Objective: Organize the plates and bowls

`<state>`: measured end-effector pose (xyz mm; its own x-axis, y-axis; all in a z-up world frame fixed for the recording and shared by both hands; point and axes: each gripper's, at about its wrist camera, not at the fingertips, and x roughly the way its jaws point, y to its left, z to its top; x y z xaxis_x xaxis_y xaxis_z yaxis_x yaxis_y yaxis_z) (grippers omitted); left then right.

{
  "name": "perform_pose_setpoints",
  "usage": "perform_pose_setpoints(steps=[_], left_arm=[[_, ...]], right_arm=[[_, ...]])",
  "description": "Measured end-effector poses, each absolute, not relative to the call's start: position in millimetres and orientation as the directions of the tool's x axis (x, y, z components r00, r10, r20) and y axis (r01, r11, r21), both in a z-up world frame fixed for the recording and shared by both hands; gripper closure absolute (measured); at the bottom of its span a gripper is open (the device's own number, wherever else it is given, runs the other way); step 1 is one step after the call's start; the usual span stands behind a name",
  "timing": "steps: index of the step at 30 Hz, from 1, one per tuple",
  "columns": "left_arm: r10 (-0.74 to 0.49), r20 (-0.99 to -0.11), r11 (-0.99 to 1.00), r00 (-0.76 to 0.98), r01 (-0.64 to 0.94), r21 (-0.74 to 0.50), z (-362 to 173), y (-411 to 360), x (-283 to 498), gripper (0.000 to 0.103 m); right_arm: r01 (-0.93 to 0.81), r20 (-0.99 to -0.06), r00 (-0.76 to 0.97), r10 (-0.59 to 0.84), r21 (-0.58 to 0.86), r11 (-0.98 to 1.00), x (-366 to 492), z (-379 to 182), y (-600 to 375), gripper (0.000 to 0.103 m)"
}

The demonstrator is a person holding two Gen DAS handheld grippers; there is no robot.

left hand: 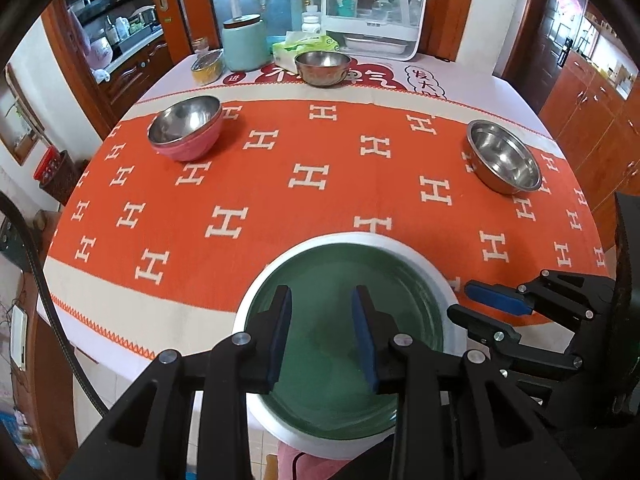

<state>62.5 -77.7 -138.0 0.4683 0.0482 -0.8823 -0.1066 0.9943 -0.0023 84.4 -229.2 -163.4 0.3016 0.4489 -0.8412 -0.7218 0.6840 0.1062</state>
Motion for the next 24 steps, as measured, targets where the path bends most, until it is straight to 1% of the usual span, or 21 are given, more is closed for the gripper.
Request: perform_pose_setpoints(steps=[2,4,6,8,10,11,14,15,17,22,24], left_arm=[[0.039,-0.884,0.995,0.465,-0.101,-0.010,-136.3,-78.7,66.2,0.072],[0.029,-0.884,0.996,0.467,-0.087,-0.013,-132.2,-81.6,71.1,0.072],[0.025,-0.880,0.997,0.475,-0.071,-0.010,-127.9,-85.4,75.4,0.068],[0.022,-0.875,0.998,0.484,-0.056,-0.006,-123.2,-89.8,80.5,0.060],[0.013,-0.870,0.999,0.493,-0.035,-0.005,-118.0,-95.1,85.9,0.058],[0.009,-0.870,1.000,0.492,-0.024,-0.003,-115.9,-98.3,89.6,0.055],[-0.003,-0.871,1.000,0.490,0.005,0.000,-111.3,-106.7,100.8,0.051],[-0.010,-0.874,1.000,0.486,0.018,-0.001,-109.3,-110.9,106.6,0.050],[-0.019,-0.878,0.999,0.478,0.035,-0.002,-106.3,-118.1,116.5,0.044],[-0.021,-0.881,0.997,0.473,0.079,0.019,-98.9,-137.4,139.1,0.041],[-0.021,-0.880,0.996,0.475,0.087,0.023,-96.3,-144.2,150.0,0.041]], right_arm=[[-0.702,-0.835,0.317,0.449,0.112,0.703,89.5,-159.3,-234.7,0.083],[-0.685,-0.829,0.328,0.452,0.121,0.719,94.6,-155.3,-240.2,0.081],[-0.666,-0.821,0.339,0.458,0.134,0.734,98.5,-150.7,-246.9,0.070],[-0.644,-0.815,0.357,0.457,0.140,0.752,103.1,-145.9,-254.1,0.066],[-0.622,-0.811,0.372,0.451,0.142,0.770,108.3,-142.2,-261.5,0.065],[-0.610,-0.809,0.380,0.448,0.144,0.779,111.0,-140.4,-265.7,0.063],[-0.572,-0.809,0.404,0.427,0.141,0.808,120.2,-136.9,-278.2,0.056],[-0.558,-0.809,0.413,0.418,0.138,0.818,122.2,-135.6,-283.2,0.056],[-0.526,-0.808,0.434,0.399,0.132,0.840,129.0,-132.7,-293.6,0.055],[-0.445,-0.798,0.490,0.352,0.118,0.888,145.9,-126.1,-321.7,0.053],[-0.412,-0.792,0.510,0.337,0.119,0.903,154.2,-123.4,-333.1,0.047]])
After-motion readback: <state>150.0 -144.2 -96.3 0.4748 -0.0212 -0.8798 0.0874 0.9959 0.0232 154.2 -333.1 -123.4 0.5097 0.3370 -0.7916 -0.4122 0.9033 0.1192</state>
